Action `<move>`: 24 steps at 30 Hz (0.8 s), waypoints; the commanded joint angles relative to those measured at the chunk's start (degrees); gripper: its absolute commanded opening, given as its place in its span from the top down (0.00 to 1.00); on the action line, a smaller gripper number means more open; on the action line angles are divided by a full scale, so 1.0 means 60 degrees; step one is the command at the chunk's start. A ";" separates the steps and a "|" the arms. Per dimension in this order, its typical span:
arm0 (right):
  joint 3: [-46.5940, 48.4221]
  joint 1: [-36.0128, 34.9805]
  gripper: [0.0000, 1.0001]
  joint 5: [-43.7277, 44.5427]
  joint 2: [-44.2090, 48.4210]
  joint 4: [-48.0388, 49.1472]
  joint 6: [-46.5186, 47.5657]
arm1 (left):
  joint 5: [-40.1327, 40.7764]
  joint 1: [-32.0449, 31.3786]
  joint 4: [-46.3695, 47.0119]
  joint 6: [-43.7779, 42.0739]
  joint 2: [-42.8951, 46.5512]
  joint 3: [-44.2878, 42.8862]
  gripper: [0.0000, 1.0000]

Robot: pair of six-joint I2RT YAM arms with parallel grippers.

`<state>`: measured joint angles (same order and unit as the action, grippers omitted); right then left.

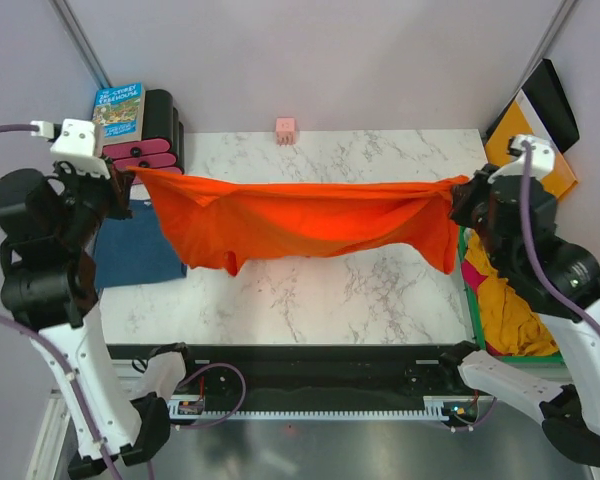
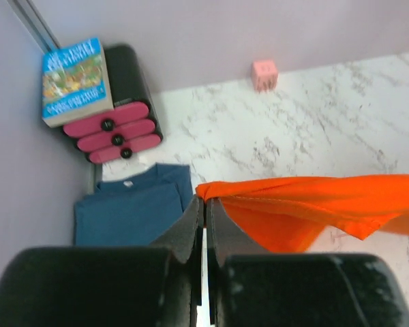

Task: Fold and stack the t-shirts
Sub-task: Flatten out the tshirt

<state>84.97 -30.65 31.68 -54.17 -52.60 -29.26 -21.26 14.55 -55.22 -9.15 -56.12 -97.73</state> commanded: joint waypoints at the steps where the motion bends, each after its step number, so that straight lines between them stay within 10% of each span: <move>1: 0.1713 0.0011 1.00 0.0784 0.0167 -0.0475 0.0686 | -0.0060 0.0125 -0.0024 0.0498 0.0461 -0.1666 0.98; 10: 0.1530 0.0011 1.00 0.0740 0.0064 -0.0464 0.0760 | -0.0222 0.0110 -0.0684 0.0865 0.0988 -0.2287 0.98; 24: -0.2881 0.0026 1.00 0.0095 -0.2161 0.2759 -0.0529 | -0.0223 0.0110 0.2713 -0.0408 -0.0838 0.3878 0.98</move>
<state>70.00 -30.63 31.29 -64.42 -43.64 -29.02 -23.94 14.76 -48.29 -7.53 -56.93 -80.14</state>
